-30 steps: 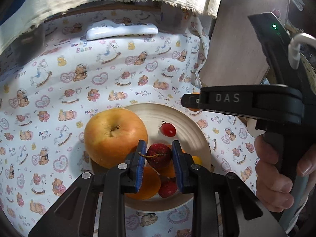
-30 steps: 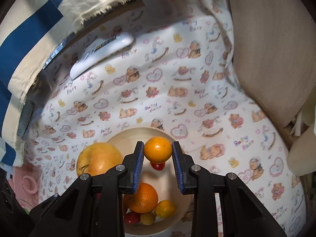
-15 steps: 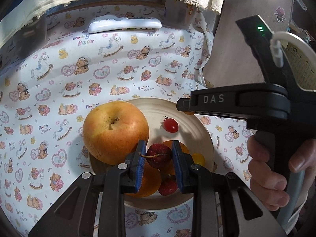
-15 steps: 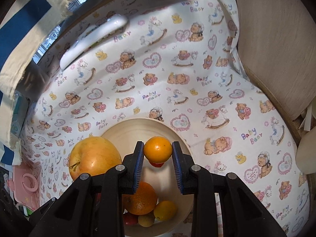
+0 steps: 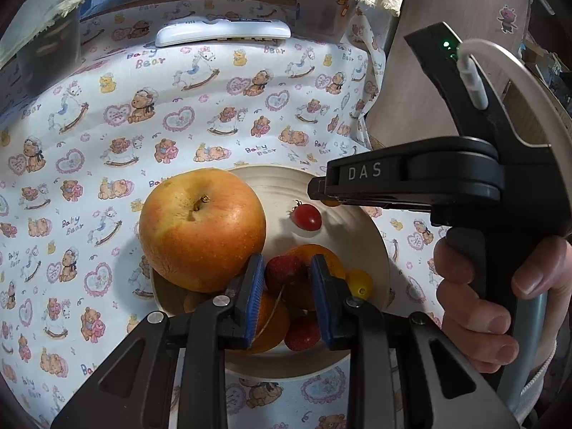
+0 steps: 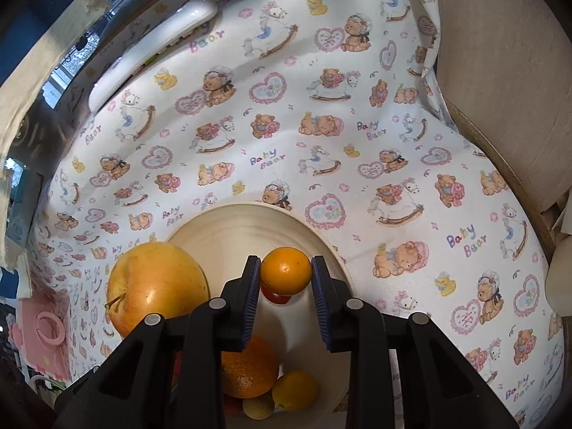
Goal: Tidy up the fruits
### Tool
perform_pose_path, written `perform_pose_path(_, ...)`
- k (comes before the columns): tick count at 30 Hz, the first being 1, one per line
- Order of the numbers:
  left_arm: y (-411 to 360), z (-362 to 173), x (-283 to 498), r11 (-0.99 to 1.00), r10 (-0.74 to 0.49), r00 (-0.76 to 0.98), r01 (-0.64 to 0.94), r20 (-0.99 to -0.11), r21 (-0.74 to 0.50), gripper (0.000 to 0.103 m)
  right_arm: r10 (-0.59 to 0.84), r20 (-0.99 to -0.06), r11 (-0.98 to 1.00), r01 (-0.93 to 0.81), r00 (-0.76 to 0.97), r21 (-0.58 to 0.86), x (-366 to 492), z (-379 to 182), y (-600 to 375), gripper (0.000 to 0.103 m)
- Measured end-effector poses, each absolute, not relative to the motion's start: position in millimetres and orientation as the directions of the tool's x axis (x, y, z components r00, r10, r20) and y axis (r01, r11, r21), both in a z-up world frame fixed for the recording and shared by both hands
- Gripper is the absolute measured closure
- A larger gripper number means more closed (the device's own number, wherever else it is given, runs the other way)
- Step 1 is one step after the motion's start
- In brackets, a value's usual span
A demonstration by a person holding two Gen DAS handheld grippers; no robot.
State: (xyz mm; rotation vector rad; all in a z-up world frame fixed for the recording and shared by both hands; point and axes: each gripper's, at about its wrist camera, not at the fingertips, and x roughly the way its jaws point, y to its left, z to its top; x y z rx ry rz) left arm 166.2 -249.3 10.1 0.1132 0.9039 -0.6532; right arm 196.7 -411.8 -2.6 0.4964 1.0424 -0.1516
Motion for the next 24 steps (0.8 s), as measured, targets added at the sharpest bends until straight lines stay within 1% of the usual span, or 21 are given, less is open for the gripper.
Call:
perform_pose_path(2, -248, 12, 164, 0.801, -0.482, 0.441, 0.572, -0.757, -0.177, 0.073, 0.108, -0.846, 0.883, 0.340, 0.522, 0.323, 195, 1, -410, 0.072)
perform_pose_path(4, -246, 14, 160, 0.802, -0.478, 0.448, 0.574, -0.756, -0.168, 0.068, 0.100, -0.833, 0.891, 0.324, 0.544, 0.318, 192, 7, -408, 0.062)
perform_pose_path(5, -245, 17, 157, 0.804, -0.474, 0.458, 0.573, -0.752, -0.159, 0.064, 0.097, -0.825, 0.894, 0.315, 0.556, 0.318, 190, 11, -407, 0.051)
perform_pose_path(6, -243, 19, 153, 0.806, -0.470, 0.470, 0.574, -0.747, -0.146, 0.063, 0.092, -0.817, 0.899, 0.305, 0.570, 0.314, 188, 15, -405, 0.048)
perform_pose_path(8, -238, 24, 148, 0.809, -0.461, 0.492, 0.574, -0.738, -0.123, 0.062, 0.085, -0.806, 0.905, 0.294, 0.586, 0.308, 185, 21, -401, 0.048)
perform_pose_path(12, -223, 32, 141, 0.826, -0.449, 0.531, 0.553, -0.718, -0.107, 0.058, 0.099, -0.749, 0.903, 0.257, 0.655, 0.344, 174, 40, -398, 0.048)
perform_pose_path(18, -197, 48, 124, 0.869, -0.396, 0.653, 0.494, -0.646, -0.033, 0.044, 0.049, -0.651, 0.931, 0.202, 0.757, 0.304, 155, 70, -383, 0.046)
perform_pose_path(22, -177, 60, 110, 0.894, -0.377, 0.725, 0.447, -0.577, -0.022, 0.031, 0.046, -0.584, 0.946, 0.153, 0.810, 0.286, 144, 87, -370, 0.043)
perform_pose_path(24, -168, 65, 102, 0.904, -0.367, 0.750, 0.426, -0.550, -0.023, 0.025, 0.024, -0.567, 0.954, 0.150, 0.823, 0.258, 134, 95, -360, 0.041)
